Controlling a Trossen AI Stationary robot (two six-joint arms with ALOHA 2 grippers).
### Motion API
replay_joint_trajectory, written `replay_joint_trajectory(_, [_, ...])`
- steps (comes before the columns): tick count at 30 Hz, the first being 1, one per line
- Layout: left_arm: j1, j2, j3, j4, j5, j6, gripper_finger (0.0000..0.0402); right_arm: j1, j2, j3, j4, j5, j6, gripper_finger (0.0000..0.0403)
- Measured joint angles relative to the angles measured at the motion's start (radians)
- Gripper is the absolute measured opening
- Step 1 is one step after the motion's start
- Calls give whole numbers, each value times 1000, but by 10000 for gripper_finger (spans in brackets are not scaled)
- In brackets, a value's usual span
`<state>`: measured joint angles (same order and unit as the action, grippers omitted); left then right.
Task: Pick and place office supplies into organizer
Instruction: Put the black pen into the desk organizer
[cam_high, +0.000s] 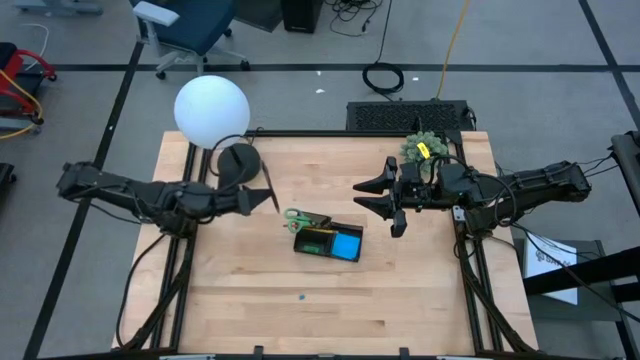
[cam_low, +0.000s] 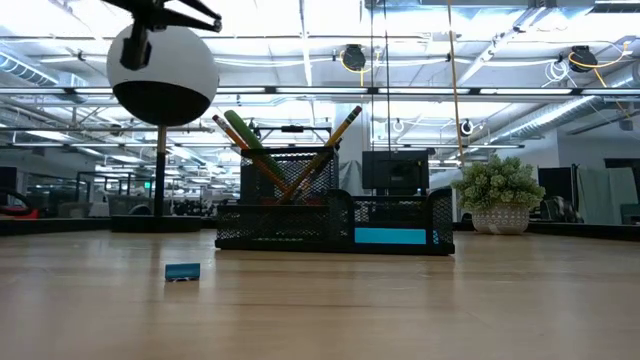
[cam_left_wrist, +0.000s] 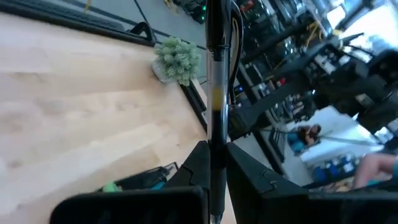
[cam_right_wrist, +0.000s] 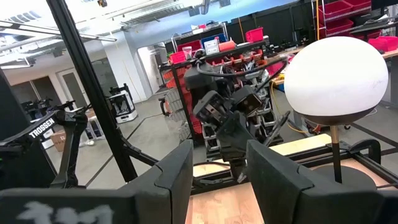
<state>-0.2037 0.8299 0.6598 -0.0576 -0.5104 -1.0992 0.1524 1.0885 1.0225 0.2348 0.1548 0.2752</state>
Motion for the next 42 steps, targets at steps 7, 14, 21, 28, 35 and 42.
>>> replay_joint_trajectory(7, [80, 92, 16, 65, 131, 137, 26, 0, 0, 0, 0, 0, 0, 139])
replay_joint_trajectory(14, [170, 199, 91, 69, 238, 296, 26, 0, 0, 0, 0, 0, 0, 139])
replay_joint_trajectory(21, [206, 298, 177, 70, 282, 430, 26, 0, 0, 0, 0, 0, 0, 139])
replay_joint_trajectory(28, [210, 378, 202, 77, 354, 533, 26, 0, 0, 0, 0, 0, 0, 139])
replay_joint_trajectory(35, [202, 450, 202, 106, 364, 602, 26, 0, 0, 0, 0, 0, 0, 139])
replay_joint_trajectory(42, [202, 527, 202, 176, 364, 653, 26, 0, 0, 0, 0, 0, 0, 139])
